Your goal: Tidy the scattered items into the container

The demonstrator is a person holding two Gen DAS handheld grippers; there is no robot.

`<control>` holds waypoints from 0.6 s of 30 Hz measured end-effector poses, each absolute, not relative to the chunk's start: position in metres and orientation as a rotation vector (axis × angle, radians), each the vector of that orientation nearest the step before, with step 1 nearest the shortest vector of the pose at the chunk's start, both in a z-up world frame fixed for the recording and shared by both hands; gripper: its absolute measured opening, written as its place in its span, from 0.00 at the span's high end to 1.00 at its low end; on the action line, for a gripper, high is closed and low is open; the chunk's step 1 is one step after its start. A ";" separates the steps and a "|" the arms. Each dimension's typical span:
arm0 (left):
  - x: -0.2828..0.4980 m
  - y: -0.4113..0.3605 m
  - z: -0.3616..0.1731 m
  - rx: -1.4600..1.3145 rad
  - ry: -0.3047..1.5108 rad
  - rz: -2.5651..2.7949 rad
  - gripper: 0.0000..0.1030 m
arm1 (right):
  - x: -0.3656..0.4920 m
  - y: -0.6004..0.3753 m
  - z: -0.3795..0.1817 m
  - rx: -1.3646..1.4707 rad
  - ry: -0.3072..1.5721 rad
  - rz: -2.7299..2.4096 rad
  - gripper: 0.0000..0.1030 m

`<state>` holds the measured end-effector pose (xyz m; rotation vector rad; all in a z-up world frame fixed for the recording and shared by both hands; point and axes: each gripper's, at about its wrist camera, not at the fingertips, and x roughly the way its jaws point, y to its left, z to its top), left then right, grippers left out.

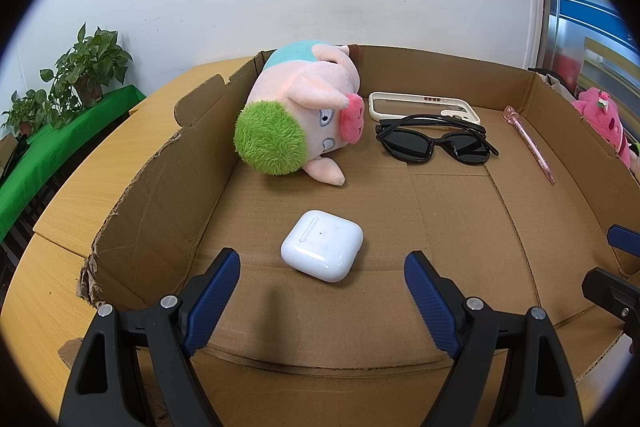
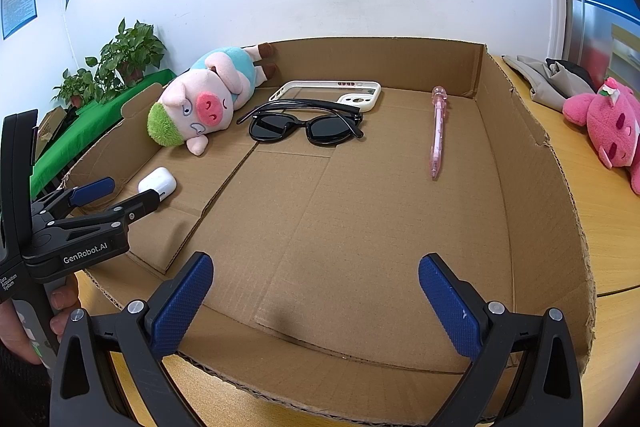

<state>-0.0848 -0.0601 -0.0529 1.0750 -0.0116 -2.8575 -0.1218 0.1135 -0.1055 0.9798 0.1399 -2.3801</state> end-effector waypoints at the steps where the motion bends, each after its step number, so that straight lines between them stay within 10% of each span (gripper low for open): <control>1: -0.084 -0.060 -0.053 1.075 -0.012 -2.858 0.18 | -0.122 0.113 -0.106 0.980 0.140 -2.380 0.00; 18: -0.077 -0.056 -0.043 1.010 -0.039 -2.887 0.18 | -0.129 0.115 -0.100 0.978 0.124 -2.383 0.00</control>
